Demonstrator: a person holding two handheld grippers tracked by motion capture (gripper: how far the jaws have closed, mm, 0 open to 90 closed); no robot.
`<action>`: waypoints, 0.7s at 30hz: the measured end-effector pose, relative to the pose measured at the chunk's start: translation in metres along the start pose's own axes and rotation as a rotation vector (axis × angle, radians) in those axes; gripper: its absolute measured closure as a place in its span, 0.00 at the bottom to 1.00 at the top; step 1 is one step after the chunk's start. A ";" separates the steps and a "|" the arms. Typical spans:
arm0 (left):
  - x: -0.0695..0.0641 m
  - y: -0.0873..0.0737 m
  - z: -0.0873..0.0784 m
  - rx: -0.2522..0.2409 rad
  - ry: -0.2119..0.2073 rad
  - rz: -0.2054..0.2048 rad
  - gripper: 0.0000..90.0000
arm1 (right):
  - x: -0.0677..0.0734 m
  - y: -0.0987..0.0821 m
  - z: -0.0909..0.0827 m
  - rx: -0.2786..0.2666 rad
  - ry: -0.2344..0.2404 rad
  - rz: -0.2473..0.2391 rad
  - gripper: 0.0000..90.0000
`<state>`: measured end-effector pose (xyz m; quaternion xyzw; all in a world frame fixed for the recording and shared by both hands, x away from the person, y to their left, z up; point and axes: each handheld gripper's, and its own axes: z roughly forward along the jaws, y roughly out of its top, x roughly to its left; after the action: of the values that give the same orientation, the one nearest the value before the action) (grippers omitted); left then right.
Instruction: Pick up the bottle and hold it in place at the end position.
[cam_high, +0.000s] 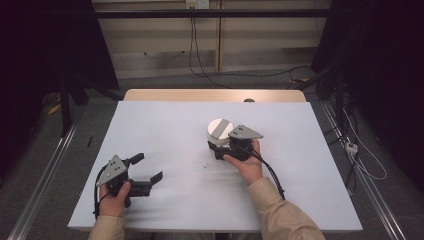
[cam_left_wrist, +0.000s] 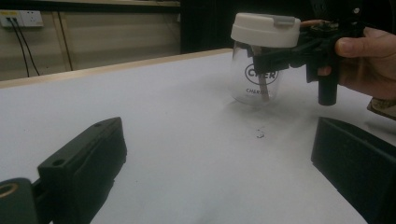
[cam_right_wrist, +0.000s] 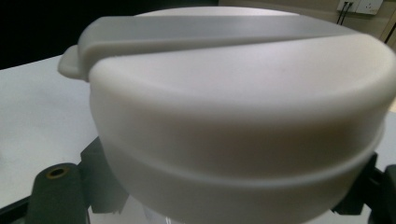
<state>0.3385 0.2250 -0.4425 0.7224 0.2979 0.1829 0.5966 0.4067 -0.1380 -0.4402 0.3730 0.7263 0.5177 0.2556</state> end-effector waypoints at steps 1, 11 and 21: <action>0.000 0.000 0.000 0.000 -0.001 -0.001 0.03 | 0.000 0.000 0.001 0.000 0.000 0.000 0.21; 0.000 0.000 0.000 -0.001 -0.001 0.001 0.03 | -0.001 0.001 0.007 0.000 0.003 0.007 0.21; 0.000 0.000 0.000 -0.001 0.001 -0.001 0.03 | -0.001 0.001 0.013 0.003 0.001 0.014 0.20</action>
<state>0.3381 0.2253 -0.4428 0.7219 0.2985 0.1829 0.5969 0.4171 -0.1314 -0.4437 0.3780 0.7247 0.5186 0.2511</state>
